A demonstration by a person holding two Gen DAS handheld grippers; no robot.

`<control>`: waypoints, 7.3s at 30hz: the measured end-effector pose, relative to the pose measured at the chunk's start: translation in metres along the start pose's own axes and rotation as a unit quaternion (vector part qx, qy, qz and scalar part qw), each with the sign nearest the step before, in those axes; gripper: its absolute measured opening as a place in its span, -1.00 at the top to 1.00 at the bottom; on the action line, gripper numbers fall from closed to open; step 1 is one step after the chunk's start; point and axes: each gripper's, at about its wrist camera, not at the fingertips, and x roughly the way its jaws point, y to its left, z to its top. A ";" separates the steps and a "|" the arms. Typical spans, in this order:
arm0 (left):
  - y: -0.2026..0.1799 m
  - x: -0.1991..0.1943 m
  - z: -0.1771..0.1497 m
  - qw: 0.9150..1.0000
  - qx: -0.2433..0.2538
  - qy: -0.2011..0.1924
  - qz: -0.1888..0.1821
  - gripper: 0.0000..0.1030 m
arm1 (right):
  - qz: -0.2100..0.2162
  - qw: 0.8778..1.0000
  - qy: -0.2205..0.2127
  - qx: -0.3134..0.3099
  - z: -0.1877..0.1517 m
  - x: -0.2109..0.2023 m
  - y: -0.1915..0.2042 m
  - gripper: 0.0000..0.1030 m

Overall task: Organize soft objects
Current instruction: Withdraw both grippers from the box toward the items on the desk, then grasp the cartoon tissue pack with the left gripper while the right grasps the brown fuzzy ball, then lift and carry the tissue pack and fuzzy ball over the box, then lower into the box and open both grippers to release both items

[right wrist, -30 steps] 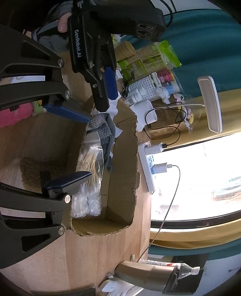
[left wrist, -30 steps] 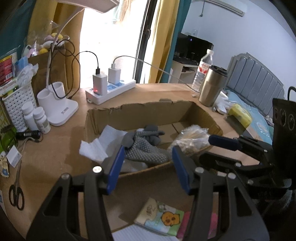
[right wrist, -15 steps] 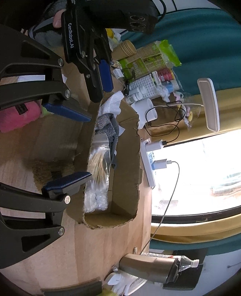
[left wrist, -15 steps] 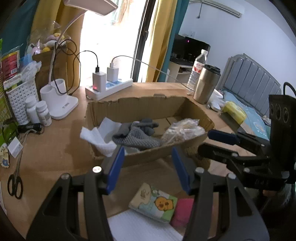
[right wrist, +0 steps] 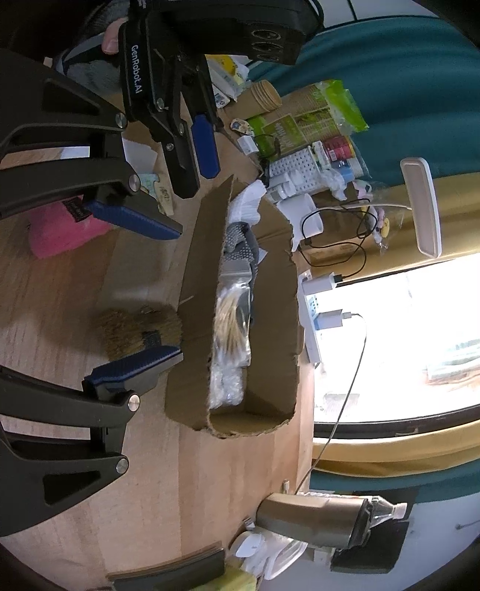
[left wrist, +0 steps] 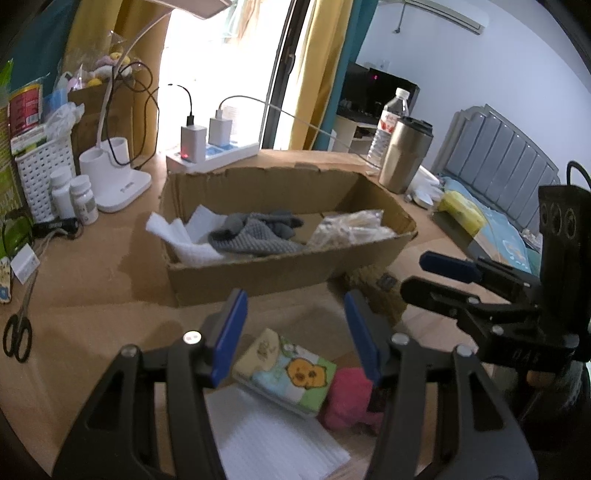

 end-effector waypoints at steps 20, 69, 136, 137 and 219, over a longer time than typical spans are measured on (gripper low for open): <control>-0.005 0.023 -0.022 0.999 -0.001 0.045 0.023 -0.25 | -0.007 0.999 0.016 0.031 -0.017 0.011 -0.030 -0.23; 0.013 0.048 -0.028 0.995 0.026 0.096 0.025 -0.52 | -0.024 0.995 0.084 0.046 -0.009 0.065 -0.040 -0.09; -0.020 0.022 -0.004 0.997 0.065 0.043 0.003 -0.30 | 0.010 1.000 0.006 0.022 0.004 0.009 -0.040 0.19; -0.022 0.020 -0.002 0.997 0.066 0.039 0.003 -0.30 | 0.011 1.000 0.004 0.022 0.005 0.008 -0.041 0.19; -0.019 0.142 0.104 0.997 0.026 0.064 -0.041 -0.32 | 0.031 0.998 -0.040 0.047 0.078 0.072 -0.107 -0.11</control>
